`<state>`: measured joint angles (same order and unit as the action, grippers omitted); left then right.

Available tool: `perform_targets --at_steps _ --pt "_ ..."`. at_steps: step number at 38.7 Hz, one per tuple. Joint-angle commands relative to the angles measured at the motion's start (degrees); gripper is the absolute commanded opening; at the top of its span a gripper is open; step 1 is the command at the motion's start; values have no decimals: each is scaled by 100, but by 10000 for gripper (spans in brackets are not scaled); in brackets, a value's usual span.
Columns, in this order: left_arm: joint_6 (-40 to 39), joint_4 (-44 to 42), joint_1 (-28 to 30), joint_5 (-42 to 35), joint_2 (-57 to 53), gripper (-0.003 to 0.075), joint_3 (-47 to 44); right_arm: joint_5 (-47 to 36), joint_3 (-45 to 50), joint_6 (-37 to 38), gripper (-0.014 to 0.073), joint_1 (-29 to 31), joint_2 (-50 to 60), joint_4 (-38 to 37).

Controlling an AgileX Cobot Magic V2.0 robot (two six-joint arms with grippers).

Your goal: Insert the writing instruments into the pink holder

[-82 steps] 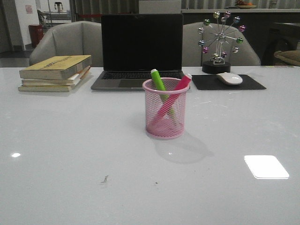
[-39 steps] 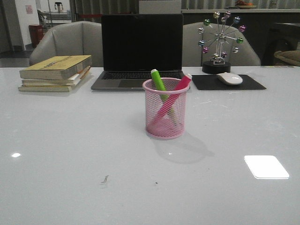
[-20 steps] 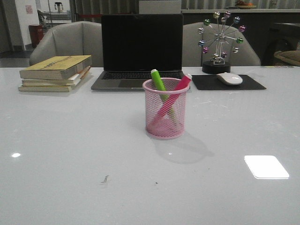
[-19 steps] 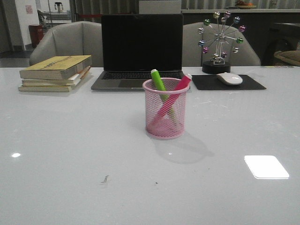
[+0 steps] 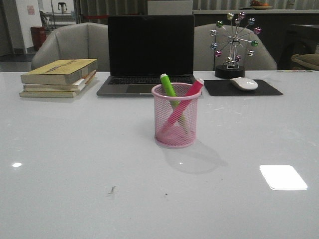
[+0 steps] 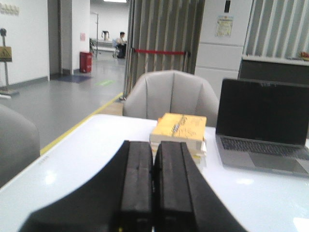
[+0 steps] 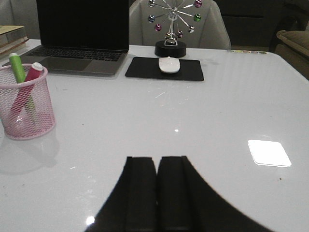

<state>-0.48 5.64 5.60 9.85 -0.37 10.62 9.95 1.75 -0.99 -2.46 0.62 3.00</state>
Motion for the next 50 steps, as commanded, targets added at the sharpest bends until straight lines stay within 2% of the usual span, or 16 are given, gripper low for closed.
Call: perform_targets --at_steps 1,7,17,50 --pt "-102 -94 -221 -647 -127 92 -38 -474 5 -55 50 38 97 10" --pt "-102 -99 -518 -924 -127 92 -611 -474 5 -55 50 38 97 10" --pt "-102 -99 -530 -1060 -127 92 -1116 -474 5 -55 50 38 97 10" --pt "-102 -99 -530 -901 -127 92 -1116 -474 5 -55 50 38 97 10"
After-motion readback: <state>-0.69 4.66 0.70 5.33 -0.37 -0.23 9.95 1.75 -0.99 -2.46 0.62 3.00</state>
